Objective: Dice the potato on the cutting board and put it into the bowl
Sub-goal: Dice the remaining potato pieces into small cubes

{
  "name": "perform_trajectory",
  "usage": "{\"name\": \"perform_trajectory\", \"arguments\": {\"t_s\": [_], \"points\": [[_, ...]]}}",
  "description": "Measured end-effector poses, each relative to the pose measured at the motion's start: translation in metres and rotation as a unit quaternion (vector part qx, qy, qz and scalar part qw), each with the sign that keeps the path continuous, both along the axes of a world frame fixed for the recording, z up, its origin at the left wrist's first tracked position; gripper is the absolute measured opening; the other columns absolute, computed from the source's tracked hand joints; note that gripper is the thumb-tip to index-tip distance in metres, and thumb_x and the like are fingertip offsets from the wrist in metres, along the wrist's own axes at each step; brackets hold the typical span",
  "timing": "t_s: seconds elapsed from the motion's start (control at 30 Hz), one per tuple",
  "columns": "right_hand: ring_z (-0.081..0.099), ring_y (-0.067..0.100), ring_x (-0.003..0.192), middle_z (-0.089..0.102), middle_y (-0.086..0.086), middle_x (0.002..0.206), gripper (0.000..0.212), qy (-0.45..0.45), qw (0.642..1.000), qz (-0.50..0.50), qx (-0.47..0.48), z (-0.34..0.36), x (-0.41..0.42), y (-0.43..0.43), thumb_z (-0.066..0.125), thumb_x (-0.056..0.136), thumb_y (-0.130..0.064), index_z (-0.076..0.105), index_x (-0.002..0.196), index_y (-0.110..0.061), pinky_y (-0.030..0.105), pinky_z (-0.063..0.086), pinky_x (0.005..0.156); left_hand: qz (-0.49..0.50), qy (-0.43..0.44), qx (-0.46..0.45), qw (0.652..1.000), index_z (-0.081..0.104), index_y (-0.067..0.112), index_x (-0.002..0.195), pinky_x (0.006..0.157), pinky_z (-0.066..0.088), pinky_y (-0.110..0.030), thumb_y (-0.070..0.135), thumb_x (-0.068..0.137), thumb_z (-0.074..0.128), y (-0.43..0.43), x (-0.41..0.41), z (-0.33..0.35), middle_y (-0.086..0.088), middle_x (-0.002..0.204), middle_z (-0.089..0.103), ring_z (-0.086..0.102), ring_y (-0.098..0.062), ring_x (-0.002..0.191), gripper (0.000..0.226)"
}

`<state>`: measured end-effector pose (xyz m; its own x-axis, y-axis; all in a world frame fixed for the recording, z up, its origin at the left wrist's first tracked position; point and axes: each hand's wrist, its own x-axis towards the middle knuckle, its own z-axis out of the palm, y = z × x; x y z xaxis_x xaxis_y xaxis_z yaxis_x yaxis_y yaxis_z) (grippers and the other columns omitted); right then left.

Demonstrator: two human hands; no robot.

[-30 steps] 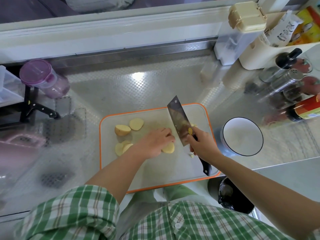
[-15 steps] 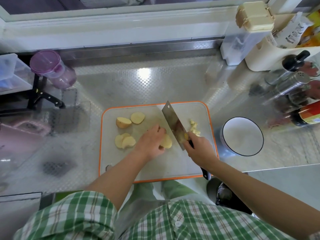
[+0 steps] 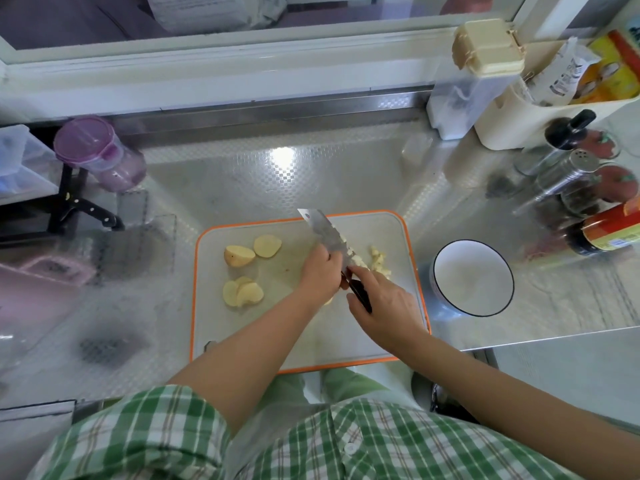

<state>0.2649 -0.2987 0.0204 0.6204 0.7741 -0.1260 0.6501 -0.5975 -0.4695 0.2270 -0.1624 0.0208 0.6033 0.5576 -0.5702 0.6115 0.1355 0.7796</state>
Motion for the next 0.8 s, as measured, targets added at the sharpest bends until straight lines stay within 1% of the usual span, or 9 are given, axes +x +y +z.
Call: {"name": "perform_trajectory", "arguments": {"t_s": [0.1, 0.17, 0.23, 0.3, 0.4, 0.47, 0.57, 0.7, 0.8], "points": [[0.049, 0.022, 0.107, 0.046, 0.002, 0.116, 0.058, 0.065, 0.996, -0.035, 0.05, -0.001, 0.007, -0.008, 0.022, 0.09, -0.056, 0.047, 0.139, -0.037, 0.033, 0.041, 0.081, 0.03, -0.001, -0.007, 1.0, 0.046, 0.003, 0.088, 0.047, 0.034, -0.028, 0.008, 0.093, 0.036, 0.002, -0.005, -0.004, -0.015, 0.061, 0.05, 0.046, -0.023, 0.047, 0.013], [0.033, 0.02, 0.121, 0.033, 0.003, 0.138, 0.057, 0.099, 0.993, -0.005, 0.058, -0.01, 0.009, -0.009, 0.014, 0.091, -0.057, 0.034, 0.143, -0.048, 0.033, 0.031, 0.102, 0.042, 0.005, -0.009, 0.999, 0.046, 0.003, 0.087, 0.045, 0.038, -0.025, 0.009, 0.093, 0.035, 0.005, -0.005, -0.003, -0.013, 0.064, 0.049, 0.048, -0.023, 0.049, 0.014], [0.019, 0.014, 0.13, 0.012, -0.002, 0.155, 0.056, 0.127, 0.991, 0.024, 0.03, -0.018, 0.008, -0.008, 0.008, 0.089, -0.062, 0.022, 0.143, -0.055, 0.032, 0.019, 0.11, 0.039, 0.007, 0.013, 0.999, 0.05, 0.002, 0.089, 0.059, 0.052, -0.034, 0.021, 0.09, 0.037, 0.008, -0.005, -0.005, -0.014, 0.075, 0.053, 0.056, -0.03, 0.064, 0.023], [0.014, 0.016, 0.136, 0.002, -0.004, 0.159, 0.07, 0.137, 0.99, -0.003, 0.013, -0.026, 0.009, -0.008, -0.001, 0.084, -0.075, 0.02, 0.147, -0.05, 0.032, 0.014, 0.112, 0.023, 0.015, 0.038, 0.999, 0.05, 0.007, 0.084, 0.075, 0.051, -0.048, 0.028, 0.086, 0.036, 0.01, -0.005, -0.005, -0.009, 0.074, 0.051, 0.054, -0.032, 0.074, 0.025], [0.019, 0.024, 0.137, 0.004, -0.001, 0.16, 0.099, 0.138, 0.988, -0.066, 0.004, -0.029, 0.016, -0.009, -0.014, 0.072, -0.085, 0.024, 0.151, -0.038, 0.036, 0.018, 0.115, 0.023, 0.02, 0.027, 0.999, 0.037, 0.016, 0.069, 0.069, 0.041, -0.04, 0.016, 0.092, 0.036, 0.012, -0.006, 0.001, 0.0, 0.065, 0.036, 0.038, -0.022, 0.069, 0.023], [0.023, 0.024, 0.133, 0.003, -0.002, 0.16, 0.086, 0.123, 0.991, -0.046, 0.021, -0.026, 0.014, -0.006, -0.008, 0.08, -0.08, 0.023, 0.15, -0.041, 0.037, 0.021, 0.113, 0.014, 0.021, 0.039, 0.999, 0.041, 0.014, 0.071, 0.07, 0.04, -0.039, 0.017, 0.092, 0.036, 0.012, -0.007, 0.003, -0.001, 0.067, 0.04, 0.041, -0.022, 0.071, 0.022], [0.02, 0.021, 0.132, 0.001, -0.006, 0.16, 0.063, 0.114, 0.993, 0.01, 0.022, -0.025, 0.01, 0.001, 0.006, 0.09, -0.066, 0.023, 0.148, -0.049, 0.036, 0.02, 0.111, -0.009, 0.02, 0.039, 0.999, 0.05, 0.01, 0.081, 0.075, 0.048, -0.048, 0.03, 0.081, 0.035, 0.009, -0.008, 0.002, -0.006, 0.074, 0.052, 0.05, -0.025, 0.074, 0.025], [0.02, 0.027, 0.134, 0.007, 0.0, 0.16, 0.078, 0.104, 0.993, -0.052, -0.01, -0.024, 0.014, 0.005, 0.0, 0.083, -0.065, 0.032, 0.148, -0.036, 0.038, 0.02, 0.111, -0.022, 0.03, 0.051, 0.998, 0.041, 0.015, 0.07, 0.073, 0.047, -0.049, 0.021, 0.09, 0.037, 0.008, -0.011, 0.001, -0.001, 0.067, 0.045, 0.046, -0.023, 0.071, 0.022], [0.018, 0.023, 0.134, 0.007, -0.002, 0.16, 0.076, 0.091, 0.996, -0.009, -0.004, -0.023, 0.009, 0.007, 0.003, 0.086, -0.063, 0.033, 0.149, -0.032, 0.038, 0.019, 0.111, -0.038, 0.03, 0.076, 0.996, 0.042, 0.012, 0.07, 0.068, 0.042, -0.04, 0.016, 0.094, 0.038, 0.008, -0.014, 0.002, -0.001, 0.067, 0.046, 0.044, -0.02, 0.066, 0.024]]}}
